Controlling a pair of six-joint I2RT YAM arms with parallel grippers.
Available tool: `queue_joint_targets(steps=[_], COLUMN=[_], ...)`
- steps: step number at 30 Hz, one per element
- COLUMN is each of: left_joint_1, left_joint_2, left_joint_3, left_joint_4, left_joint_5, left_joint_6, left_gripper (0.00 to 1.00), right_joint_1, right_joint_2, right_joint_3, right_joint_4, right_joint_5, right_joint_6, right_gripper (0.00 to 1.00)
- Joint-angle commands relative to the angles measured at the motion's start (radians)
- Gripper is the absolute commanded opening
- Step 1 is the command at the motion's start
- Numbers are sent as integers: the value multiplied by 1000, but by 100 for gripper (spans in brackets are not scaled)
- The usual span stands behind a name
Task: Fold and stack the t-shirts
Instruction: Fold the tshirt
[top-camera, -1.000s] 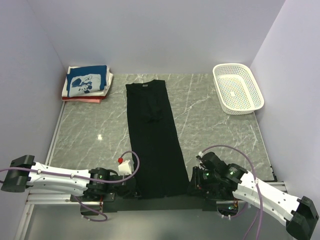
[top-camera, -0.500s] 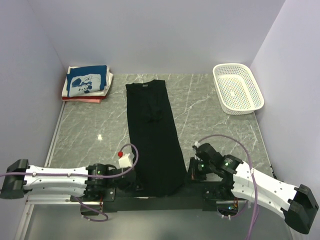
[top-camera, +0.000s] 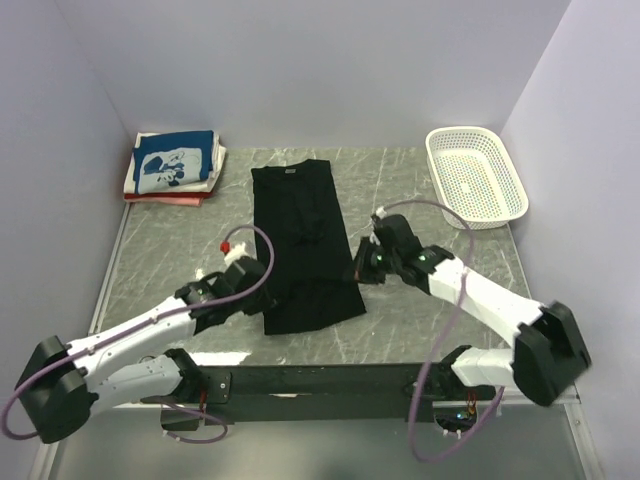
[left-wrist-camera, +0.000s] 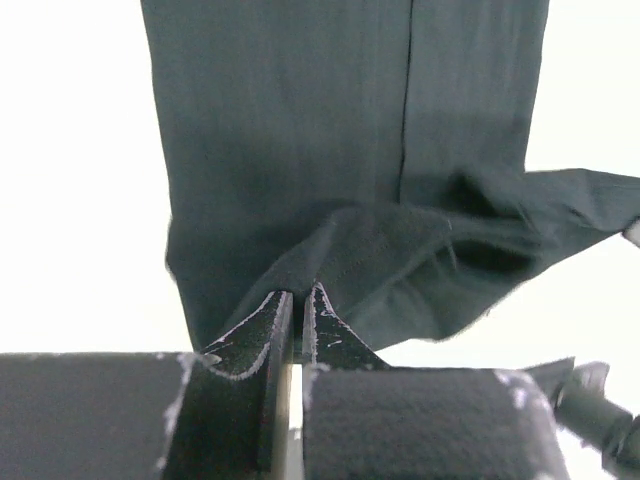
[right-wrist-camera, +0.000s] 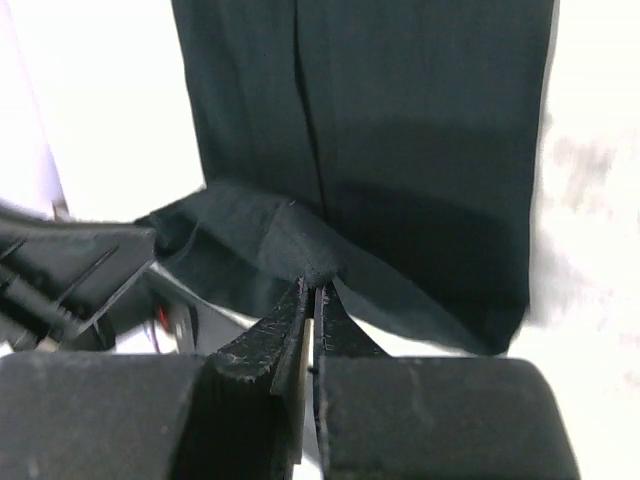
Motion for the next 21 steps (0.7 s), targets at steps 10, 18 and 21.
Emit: queue_joint_targets(steps=[10, 18, 21], left_joint_1=[308, 373, 385], left_joint_2=[222, 267, 268], left_joint_3=[121, 147, 155], left_joint_4=[249, 285, 295], left_joint_5=[61, 107, 128], left_joint_6=[162, 197, 206], left_gripper=[0, 1, 0], right_joint_1=[-90, -136, -147], right_joint_2=[445, 462, 455], right_joint_3=[311, 316, 316], right_joint_4=[208, 242, 242], right_joint_5=[26, 23, 19], right_joint_6=[-38, -24, -25], right_gripper=[0, 0, 0])
